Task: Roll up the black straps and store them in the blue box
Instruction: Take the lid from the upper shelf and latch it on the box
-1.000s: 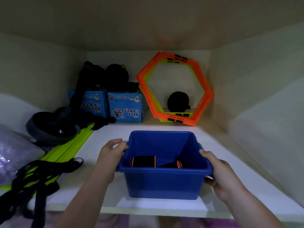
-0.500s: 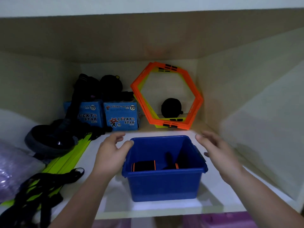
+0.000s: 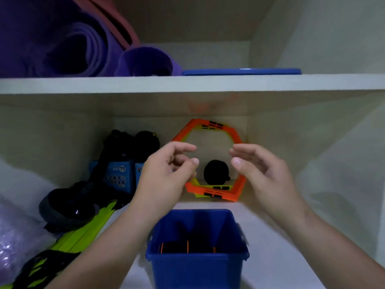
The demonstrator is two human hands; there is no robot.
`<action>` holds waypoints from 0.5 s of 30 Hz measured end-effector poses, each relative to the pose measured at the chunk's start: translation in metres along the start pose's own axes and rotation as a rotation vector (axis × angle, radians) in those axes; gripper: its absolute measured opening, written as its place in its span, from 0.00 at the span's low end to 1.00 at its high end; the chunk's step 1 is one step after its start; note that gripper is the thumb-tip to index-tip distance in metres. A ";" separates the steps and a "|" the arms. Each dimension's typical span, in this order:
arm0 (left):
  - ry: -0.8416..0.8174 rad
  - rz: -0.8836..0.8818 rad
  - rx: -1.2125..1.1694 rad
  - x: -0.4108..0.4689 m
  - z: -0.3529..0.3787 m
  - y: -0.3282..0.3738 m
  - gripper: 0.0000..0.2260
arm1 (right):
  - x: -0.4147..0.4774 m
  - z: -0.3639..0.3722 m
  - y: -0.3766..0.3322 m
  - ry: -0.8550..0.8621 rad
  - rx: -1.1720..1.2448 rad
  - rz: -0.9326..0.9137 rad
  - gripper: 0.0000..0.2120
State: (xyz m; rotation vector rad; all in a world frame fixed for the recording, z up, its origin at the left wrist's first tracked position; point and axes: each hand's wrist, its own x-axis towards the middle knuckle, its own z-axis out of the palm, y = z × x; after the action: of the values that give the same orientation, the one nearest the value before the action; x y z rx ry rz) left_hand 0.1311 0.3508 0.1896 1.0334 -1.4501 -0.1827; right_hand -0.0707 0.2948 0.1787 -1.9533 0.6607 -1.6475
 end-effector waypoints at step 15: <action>0.130 0.316 0.805 0.139 0.000 0.100 0.20 | 0.137 -0.083 -0.085 0.208 -0.820 -0.206 0.21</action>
State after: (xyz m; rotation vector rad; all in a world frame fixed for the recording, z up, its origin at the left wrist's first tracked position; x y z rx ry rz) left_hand 0.1105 0.3159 0.3557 1.3894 -1.5708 0.7400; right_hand -0.1280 0.2655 0.3481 -2.4686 1.4331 -1.9037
